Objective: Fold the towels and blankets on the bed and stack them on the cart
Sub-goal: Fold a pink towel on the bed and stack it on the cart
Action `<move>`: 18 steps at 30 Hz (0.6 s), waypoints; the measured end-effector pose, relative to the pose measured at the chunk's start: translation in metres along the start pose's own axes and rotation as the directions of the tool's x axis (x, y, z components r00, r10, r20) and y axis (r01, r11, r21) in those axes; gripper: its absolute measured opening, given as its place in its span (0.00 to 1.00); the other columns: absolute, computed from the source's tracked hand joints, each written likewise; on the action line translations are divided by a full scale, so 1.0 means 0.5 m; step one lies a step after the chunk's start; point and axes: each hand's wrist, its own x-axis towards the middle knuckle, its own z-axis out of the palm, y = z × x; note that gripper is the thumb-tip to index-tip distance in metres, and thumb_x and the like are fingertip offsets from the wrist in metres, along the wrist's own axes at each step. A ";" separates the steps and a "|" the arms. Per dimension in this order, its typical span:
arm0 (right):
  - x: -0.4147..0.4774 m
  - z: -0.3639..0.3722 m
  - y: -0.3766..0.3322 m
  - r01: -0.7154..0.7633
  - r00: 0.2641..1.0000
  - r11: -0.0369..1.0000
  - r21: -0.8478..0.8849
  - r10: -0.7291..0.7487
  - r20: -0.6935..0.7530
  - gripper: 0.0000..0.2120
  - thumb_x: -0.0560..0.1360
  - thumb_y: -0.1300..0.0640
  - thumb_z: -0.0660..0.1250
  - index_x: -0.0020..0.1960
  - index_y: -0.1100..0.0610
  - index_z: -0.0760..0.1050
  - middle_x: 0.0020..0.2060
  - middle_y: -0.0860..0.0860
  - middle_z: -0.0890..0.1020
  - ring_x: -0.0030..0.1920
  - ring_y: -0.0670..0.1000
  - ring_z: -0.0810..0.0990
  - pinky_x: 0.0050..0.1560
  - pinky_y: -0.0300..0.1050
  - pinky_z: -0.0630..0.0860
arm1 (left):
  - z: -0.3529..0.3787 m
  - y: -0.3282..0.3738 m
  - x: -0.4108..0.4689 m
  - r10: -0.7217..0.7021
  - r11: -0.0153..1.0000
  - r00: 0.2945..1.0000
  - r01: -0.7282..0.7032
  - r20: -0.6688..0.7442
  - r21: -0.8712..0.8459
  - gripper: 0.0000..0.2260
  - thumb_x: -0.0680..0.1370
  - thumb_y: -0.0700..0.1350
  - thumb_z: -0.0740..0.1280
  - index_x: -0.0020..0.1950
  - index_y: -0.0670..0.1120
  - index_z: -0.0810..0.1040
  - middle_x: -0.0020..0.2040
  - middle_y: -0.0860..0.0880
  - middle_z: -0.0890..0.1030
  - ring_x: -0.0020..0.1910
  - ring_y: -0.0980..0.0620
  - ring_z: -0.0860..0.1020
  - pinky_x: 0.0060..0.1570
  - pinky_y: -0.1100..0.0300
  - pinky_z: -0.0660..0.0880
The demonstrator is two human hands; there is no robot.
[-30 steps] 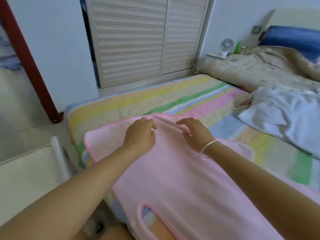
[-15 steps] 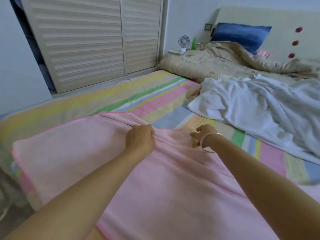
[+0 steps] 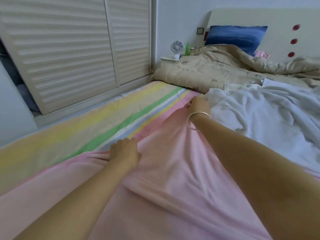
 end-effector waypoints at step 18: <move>0.256 0.420 -0.108 0.194 0.981 0.960 0.205 -0.195 -0.015 0.11 0.79 0.60 0.59 0.60 0.59 0.71 0.61 0.57 0.70 0.58 0.60 0.75 0.59 0.46 0.68 | 0.139 -0.148 0.269 -0.238 0.957 0.897 0.152 -0.372 -0.246 0.13 0.79 0.58 0.59 0.47 0.50 0.74 0.46 0.48 0.81 0.47 0.43 0.79 0.41 0.55 0.72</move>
